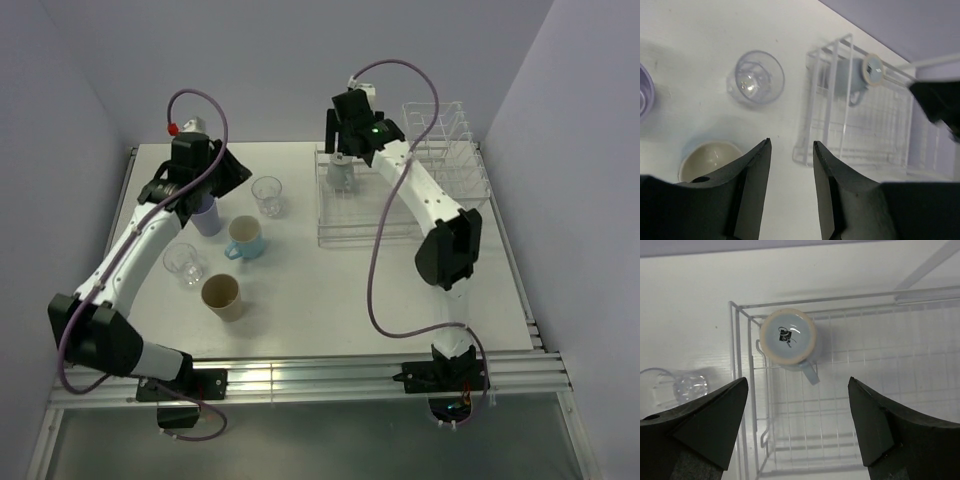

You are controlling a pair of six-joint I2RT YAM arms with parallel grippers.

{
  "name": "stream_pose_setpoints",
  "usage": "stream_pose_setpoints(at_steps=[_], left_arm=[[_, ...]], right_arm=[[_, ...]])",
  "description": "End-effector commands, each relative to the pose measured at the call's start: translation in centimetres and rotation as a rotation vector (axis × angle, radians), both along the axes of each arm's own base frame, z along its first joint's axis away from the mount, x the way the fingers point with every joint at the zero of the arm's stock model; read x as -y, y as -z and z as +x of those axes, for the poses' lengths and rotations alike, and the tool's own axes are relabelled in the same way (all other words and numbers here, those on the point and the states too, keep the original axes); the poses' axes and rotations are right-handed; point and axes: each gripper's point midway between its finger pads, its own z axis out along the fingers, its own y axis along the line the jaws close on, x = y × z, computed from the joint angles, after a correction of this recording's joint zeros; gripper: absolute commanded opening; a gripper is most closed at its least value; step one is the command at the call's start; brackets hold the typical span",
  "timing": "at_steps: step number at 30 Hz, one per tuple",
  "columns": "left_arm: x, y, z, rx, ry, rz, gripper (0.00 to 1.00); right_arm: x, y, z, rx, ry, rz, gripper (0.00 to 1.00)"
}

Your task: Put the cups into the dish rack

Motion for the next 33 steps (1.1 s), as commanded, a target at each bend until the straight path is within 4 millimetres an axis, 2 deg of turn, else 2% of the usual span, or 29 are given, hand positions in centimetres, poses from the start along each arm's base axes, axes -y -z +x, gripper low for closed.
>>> stream_pose_setpoints(at_steps=[1, 2, 3, 4, 5, 6, 7, 8, 9, 10, 11, 12, 13, 14, 15, 17, 18, 23, 31, 33], left_arm=[[-1.9, -0.1, 3.3, 0.004, -0.127, 0.096, 0.45], [-1.7, 0.6, 4.6, -0.016, -0.138, 0.115, 0.44], [-2.0, 1.2, 5.3, -0.032, -0.160, 0.136, 0.43], [-1.9, 1.0, 5.9, -0.039, -0.163, 0.143, 0.43], [-1.9, 2.9, 6.9, -0.080, -0.170, 0.169, 0.42], [-1.9, 3.7, 7.5, -0.098, -0.175, 0.184, 0.41], [-2.0, 3.7, 7.9, -0.112, -0.187, 0.197, 0.40], [-2.2, 5.8, 8.5, -0.160, -0.200, 0.226, 0.39], [-2.3, 6.4, 8.9, -0.172, -0.209, 0.237, 0.39], [-2.1, 6.5, 9.4, -0.172, -0.206, 0.241, 0.39], [-2.1, 8.1, 10.0, -0.201, -0.208, 0.261, 0.39], [-2.1, 8.6, 10.2, -0.212, -0.209, 0.272, 0.39], [-2.0, 8.7, 10.7, -0.213, -0.212, 0.275, 0.39], [-2.0, 10.2, 10.9, -0.244, -0.208, 0.292, 0.39], [-2.0, 10.8, 11.0, -0.256, -0.210, 0.302, 0.39], [-1.9, 12.4, 11.2, -0.286, -0.203, 0.314, 0.39], [-1.8, 12.8, 11.4, -0.286, -0.202, 0.313, 0.39], [-1.6, 15.6, 11.1, -0.335, -0.186, 0.341, 0.40], [-0.7, 18.1, 10.7, -0.369, -0.153, 0.355, 0.39], [-0.6, 19.0, 10.6, -0.387, -0.143, 0.361, 0.35]], right_arm=[[1.2, -8.7, -2.7, 0.167, 0.036, 0.075, 0.89], [1.4, -8.6, -3.4, 0.161, 0.037, 0.073, 0.89], [1.7, -10.4, -4.4, 0.190, 0.037, 0.101, 0.89], [1.7, -10.1, -4.9, 0.185, 0.030, 0.104, 0.89], [1.7, -10.7, -5.6, 0.194, 0.023, 0.115, 0.89], [2.0, -12.3, -6.8, 0.223, 0.018, 0.139, 0.89], [2.0, -11.9, -7.4, 0.218, 0.011, 0.137, 0.89], [2.0, -12.3, -8.0, 0.223, 0.002, 0.147, 0.89], [2.3, -13.7, -9.1, 0.251, -0.003, 0.167, 0.89], [2.4, -13.1, -9.5, 0.243, -0.009, 0.164, 0.89], [2.4, -13.4, -10.2, 0.249, -0.017, 0.171, 0.89], [2.8, -14.7, -11.2, 0.277, -0.021, 0.190, 0.89], [2.8, -15.0, -11.6, 0.288, -0.026, 0.200, 0.89], [2.9, -14.3, -12.1, 0.275, -0.031, 0.197, 0.89], [3.2, -15.2, -13.0, 0.295, -0.037, 0.217, 0.89], [3.4, -14.7, -13.5, 0.292, -0.040, 0.217, 0.89], [3.7, -15.2, -14.0, 0.305, -0.039, 0.226, 0.89], [4.0, -14.4, -14.5, 0.297, -0.039, 0.221, 0.89], [3.7, -13.6, -14.2, 0.283, -0.045, 0.224, 0.89], [3.6, -13.4, -14.2, 0.281, -0.045, 0.222, 0.89]])
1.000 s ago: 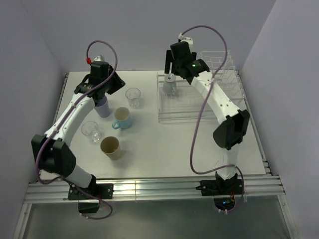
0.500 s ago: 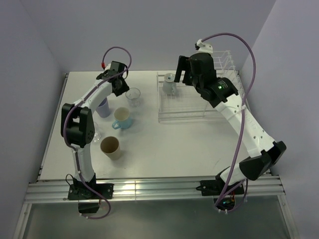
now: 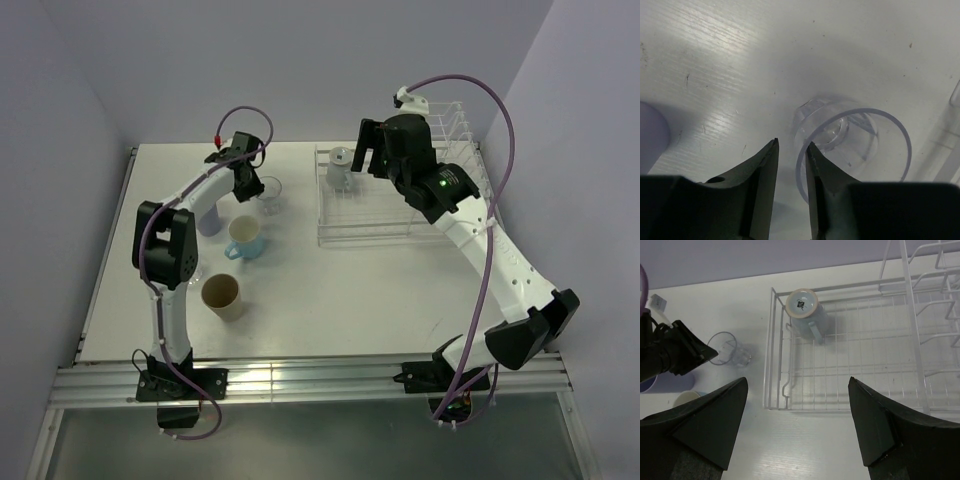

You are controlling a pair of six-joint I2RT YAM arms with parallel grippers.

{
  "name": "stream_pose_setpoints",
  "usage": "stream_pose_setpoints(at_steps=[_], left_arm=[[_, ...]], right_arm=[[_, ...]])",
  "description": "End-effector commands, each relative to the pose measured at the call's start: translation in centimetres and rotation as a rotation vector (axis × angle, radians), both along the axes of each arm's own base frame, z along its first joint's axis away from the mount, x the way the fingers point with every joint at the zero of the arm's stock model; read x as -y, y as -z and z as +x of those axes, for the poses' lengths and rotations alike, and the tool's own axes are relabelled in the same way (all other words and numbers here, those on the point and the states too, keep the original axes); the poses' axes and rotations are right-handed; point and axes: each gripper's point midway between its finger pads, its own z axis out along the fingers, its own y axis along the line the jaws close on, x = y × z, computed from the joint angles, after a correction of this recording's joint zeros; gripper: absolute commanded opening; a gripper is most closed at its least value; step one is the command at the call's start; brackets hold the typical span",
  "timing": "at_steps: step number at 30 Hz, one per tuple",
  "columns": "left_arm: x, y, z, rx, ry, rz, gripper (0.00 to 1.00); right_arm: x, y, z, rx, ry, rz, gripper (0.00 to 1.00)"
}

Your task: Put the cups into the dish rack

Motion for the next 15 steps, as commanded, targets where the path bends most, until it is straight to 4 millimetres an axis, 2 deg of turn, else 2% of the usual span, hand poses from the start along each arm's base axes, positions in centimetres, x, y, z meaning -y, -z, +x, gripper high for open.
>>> stream_pose_setpoints(at_steps=[1, 4, 5, 9, 12, 13, 14, 15], left_arm=[[0.3, 0.8, 0.2, -0.004, 0.023, 0.014, 0.33], [0.5, 1.2, 0.1, -0.009, 0.032, 0.008, 0.12], [0.5, 0.7, 0.1, 0.001, 0.035, 0.002, 0.00], [1.0, -2.7, 0.7, 0.085, 0.059, -0.030, 0.00], [1.4, -8.1, 1.7, 0.190, 0.086, -0.081, 0.00], [1.6, -9.3, 1.7, 0.210, 0.102, -0.111, 0.00], [1.9, -11.8, 1.6, 0.260, 0.119, -0.152, 0.00], [2.6, -13.2, 1.2, 0.276, 0.164, -0.220, 0.00]], right_arm=[[-0.3, -1.2, 0.1, 0.045, 0.000, 0.034, 0.89], [-0.3, -0.8, 0.1, 0.038, -0.003, 0.032, 0.89], [-0.5, -0.9, 0.1, 0.038, -0.007, 0.035, 0.89], [-0.4, -0.8, 0.0, 0.036, -0.011, 0.033, 0.89], [-0.6, -0.9, -0.2, 0.042, -0.027, 0.042, 0.89], [-0.8, -0.9, -0.2, 0.046, -0.034, 0.048, 0.89], [-1.0, -1.1, -0.4, 0.049, -0.051, 0.058, 0.89], [-1.2, -1.3, -0.6, 0.056, -0.062, 0.068, 0.89]])
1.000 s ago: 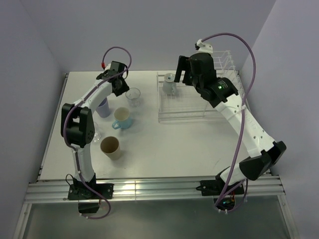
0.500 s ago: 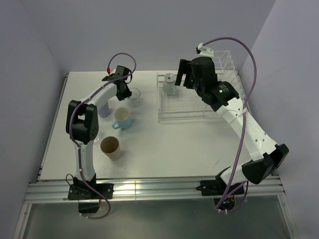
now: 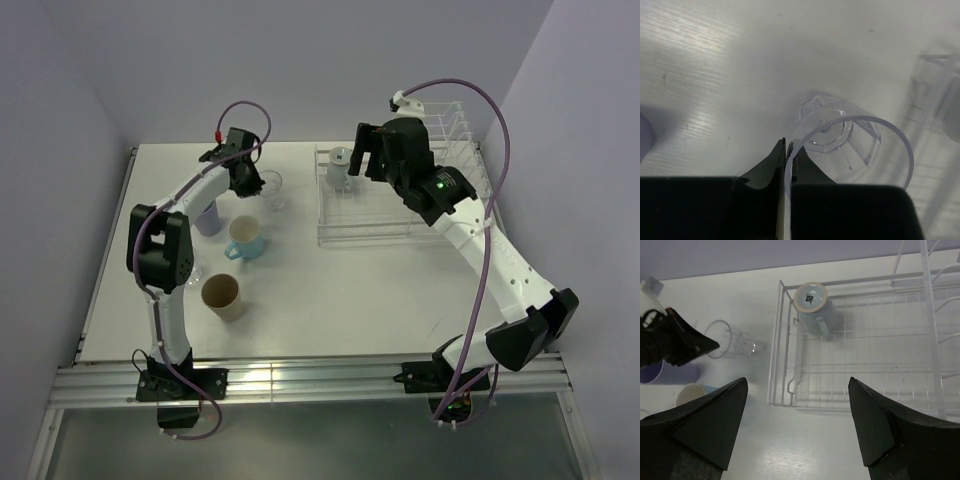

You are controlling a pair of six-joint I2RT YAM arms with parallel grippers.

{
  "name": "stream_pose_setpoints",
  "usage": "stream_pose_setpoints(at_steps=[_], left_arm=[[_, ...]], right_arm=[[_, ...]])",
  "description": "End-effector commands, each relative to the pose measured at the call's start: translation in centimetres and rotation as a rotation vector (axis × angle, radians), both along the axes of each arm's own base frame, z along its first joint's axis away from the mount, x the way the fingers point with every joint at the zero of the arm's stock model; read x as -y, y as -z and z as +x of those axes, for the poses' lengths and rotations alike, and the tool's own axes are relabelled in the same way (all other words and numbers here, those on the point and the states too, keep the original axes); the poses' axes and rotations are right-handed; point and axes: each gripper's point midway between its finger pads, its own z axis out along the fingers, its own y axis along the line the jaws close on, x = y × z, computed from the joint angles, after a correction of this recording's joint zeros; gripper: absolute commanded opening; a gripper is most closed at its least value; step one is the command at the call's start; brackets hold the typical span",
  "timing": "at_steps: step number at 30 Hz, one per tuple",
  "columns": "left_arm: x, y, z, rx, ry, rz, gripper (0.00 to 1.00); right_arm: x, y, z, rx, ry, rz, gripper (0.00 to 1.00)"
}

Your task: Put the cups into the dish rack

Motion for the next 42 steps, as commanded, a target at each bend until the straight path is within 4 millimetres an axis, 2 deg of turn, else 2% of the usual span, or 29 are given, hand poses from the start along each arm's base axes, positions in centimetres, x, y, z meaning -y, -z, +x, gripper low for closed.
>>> stream_pose_setpoints(at_steps=[1, 2, 3, 4, 5, 6, 7, 8, 9, 10, 11, 12, 14, 17, 20, 23, 25, 27, 29, 35, 42], left_arm=[[2.2, -13.4, 1.2, 0.289, 0.120, -0.223, 0.00], [2.7, -15.7, 0.4, 0.326, 0.146, -0.284, 0.00], [3.7, -17.0, -0.6, 0.326, 0.223, -0.387, 0.00], [4.2, -16.9, -1.2, 0.329, 0.262, -0.454, 0.00], [4.6, -18.9, -2.3, 0.355, 0.285, -0.554, 0.00], [5.2, -20.1, -4.0, 0.348, 0.376, -0.681, 0.00], [5.3, -18.0, -5.4, 0.297, 0.386, -0.756, 0.00], [5.4, -21.5, -5.9, 0.406, 0.430, -0.862, 0.00], [5.8, -21.7, -7.0, 0.402, 0.470, -0.922, 0.00], [6.4, -20.6, -8.7, 0.349, 0.525, -0.982, 0.00], [6.9, -22.2, -9.6, 0.382, 0.567, -1.033, 0.00], [7.1, -21.4, -10.6, 0.359, 0.578, -1.068, 0.00], [7.5, -22.8, -12.5, 0.367, 0.627, -1.118, 0.00], [8.3, -24.3, -14.6, 0.402, 0.692, -1.119, 0.00], [9.3, -26.2, -17.0, 0.427, 0.762, -1.140, 0.00], [10.0, -28.2, -19.1, 0.462, 0.823, -1.158, 0.00], [10.2, -29.2, -20.3, 0.482, 0.849, -1.173, 0.00], [10.7, -29.4, -21.2, 0.477, 0.873, -1.189, 0.00], [11.5, -29.9, -22.3, 0.469, 0.904, -1.217, 0.00], [12.8, -30.4, -22.9, 0.468, 0.924, -1.234, 0.00], [13.1, -31.4, -23.1, 0.488, 0.941, -1.244, 0.00]], right_arm=[[-0.8, -2.1, -0.6, 0.072, -0.047, 0.066, 0.89], [-1.2, -2.2, -0.9, 0.073, -0.076, 0.079, 0.89], [-1.3, -2.6, -1.2, 0.085, -0.092, 0.089, 0.89], [-1.5, -2.5, -1.4, 0.092, -0.109, 0.097, 0.89], [-1.8, -3.1, -2.0, 0.108, -0.140, 0.115, 0.90], [-1.9, -3.5, -2.4, 0.123, -0.159, 0.128, 0.90], [-2.1, -3.3, -2.6, 0.134, -0.174, 0.140, 0.90], [-1.9, -4.1, -3.3, 0.160, -0.191, 0.158, 0.91], [-2.4, -4.5, -3.9, 0.171, -0.236, 0.182, 0.91], [-2.7, -4.5, -4.0, 0.186, -0.257, 0.196, 0.91], [-2.6, -5.4, -4.8, 0.214, -0.280, 0.217, 0.91], [-3.4, -5.0, -5.6, 0.210, -0.344, 0.234, 0.91], [-4.0, -6.6, -6.8, 0.270, -0.412, 0.276, 0.91], [-5.2, -7.6, -8.6, 0.313, -0.524, 0.333, 0.92], [-6.7, -8.1, -10.5, 0.328, -0.646, 0.392, 0.92], [-7.4, -8.0, -11.5, 0.329, -0.702, 0.432, 0.92], [-7.5, -7.8, -11.6, 0.331, -0.710, 0.441, 0.92], [-7.7, -7.6, -12.0, 0.324, -0.735, 0.455, 0.92], [-8.2, -8.3, -12.6, 0.347, -0.778, 0.478, 0.93], [-8.9, -10.3, -13.6, 0.382, -0.854, 0.527, 0.93], [-9.3, -10.5, -14.9, 0.390, -0.917, 0.573, 0.93]])
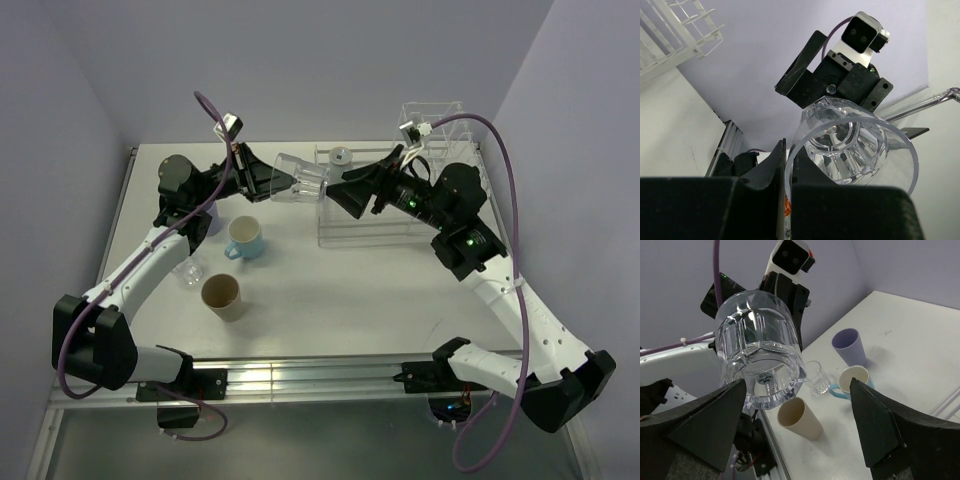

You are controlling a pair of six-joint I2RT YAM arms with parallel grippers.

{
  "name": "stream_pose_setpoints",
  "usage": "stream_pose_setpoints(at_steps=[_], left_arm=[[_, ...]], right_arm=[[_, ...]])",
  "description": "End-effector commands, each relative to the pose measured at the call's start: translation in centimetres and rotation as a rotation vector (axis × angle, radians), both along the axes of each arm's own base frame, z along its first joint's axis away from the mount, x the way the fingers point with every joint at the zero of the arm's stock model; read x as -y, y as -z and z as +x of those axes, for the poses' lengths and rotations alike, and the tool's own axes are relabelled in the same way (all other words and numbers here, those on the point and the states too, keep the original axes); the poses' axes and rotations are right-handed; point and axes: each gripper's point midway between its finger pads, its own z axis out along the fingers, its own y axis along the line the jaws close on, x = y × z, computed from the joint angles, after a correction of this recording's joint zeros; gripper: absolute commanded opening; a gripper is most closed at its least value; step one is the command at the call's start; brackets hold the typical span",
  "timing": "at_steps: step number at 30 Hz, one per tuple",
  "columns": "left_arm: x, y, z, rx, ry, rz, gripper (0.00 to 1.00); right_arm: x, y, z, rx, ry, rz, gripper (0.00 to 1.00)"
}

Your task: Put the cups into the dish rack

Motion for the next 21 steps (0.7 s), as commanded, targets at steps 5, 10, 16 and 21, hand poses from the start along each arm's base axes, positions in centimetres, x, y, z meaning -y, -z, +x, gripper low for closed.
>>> stream_pose_setpoints(at_steps=[5, 10, 16, 21], left_arm=[[0.7, -1.8, -1.2, 0.074, 0.036, -0.041, 0.00], [0.1, -2.6, -1.6, 0.089, 0.035, -0.060, 0.00], [-0.6, -3.7, -2.0, 0.119, 0.032, -0.086, 0.00], [-1.0, -3.8, -1.9, 0.121, 0.026, -0.084, 0.00]], right_arm=[[0.0, -3.1, -3.7, 0.115, -0.103, 0.089, 0.93], [1.0, -2.7, -4.0, 0.124, -0.056, 0.059, 0.93], [1.9, -1.9, -3.4, 0.105, -0.009, 0.050, 0.93], [2.1, -2.0, -3.5, 0.115, -0.026, 0.067, 0.93]])
